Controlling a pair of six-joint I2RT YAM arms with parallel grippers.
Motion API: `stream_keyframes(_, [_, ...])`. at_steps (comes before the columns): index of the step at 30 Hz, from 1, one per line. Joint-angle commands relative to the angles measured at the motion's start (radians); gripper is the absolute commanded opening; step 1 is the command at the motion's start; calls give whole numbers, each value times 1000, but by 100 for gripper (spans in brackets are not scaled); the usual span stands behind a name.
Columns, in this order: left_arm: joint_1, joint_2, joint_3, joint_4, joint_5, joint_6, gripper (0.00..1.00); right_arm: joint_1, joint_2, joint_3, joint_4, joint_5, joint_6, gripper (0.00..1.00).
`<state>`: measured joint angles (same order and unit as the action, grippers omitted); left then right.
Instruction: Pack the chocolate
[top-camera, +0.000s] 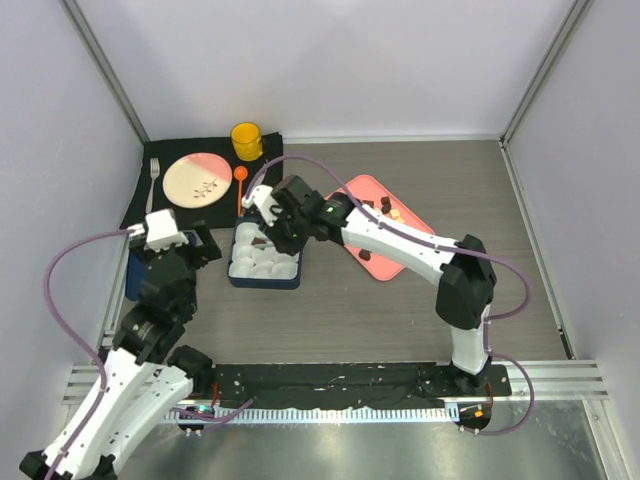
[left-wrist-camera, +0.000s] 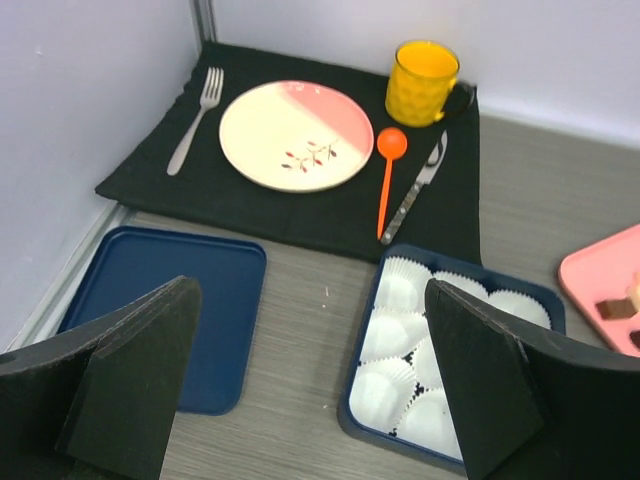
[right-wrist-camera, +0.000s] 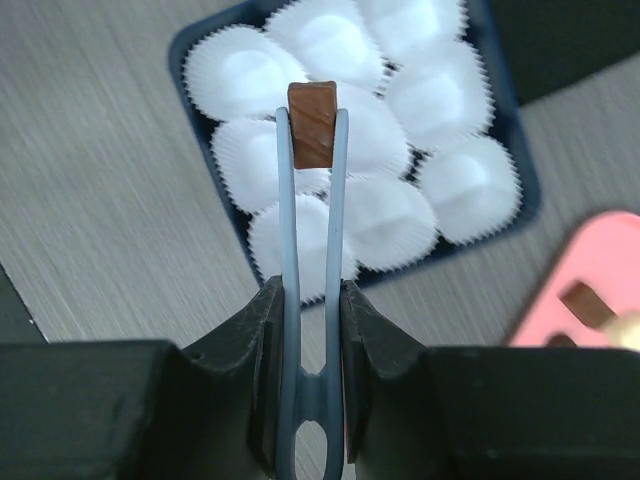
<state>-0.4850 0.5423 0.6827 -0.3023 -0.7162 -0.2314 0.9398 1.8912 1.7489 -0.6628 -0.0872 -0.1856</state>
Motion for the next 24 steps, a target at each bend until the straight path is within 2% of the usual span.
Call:
stream_keyframes(1, [-3, -117, -43, 34, -60, -19, 100, 47, 71, 67, 104, -80, 1, 9])
stream_keyframes(7, [-4, -228, -144, 126, -66, -9, 100, 74, 163, 103, 146, -106, 23, 9])
stream_keyframes(24, [-3, -189, -141, 137, -34, 17, 100, 83, 238, 93, 196, -69, 51, 10])
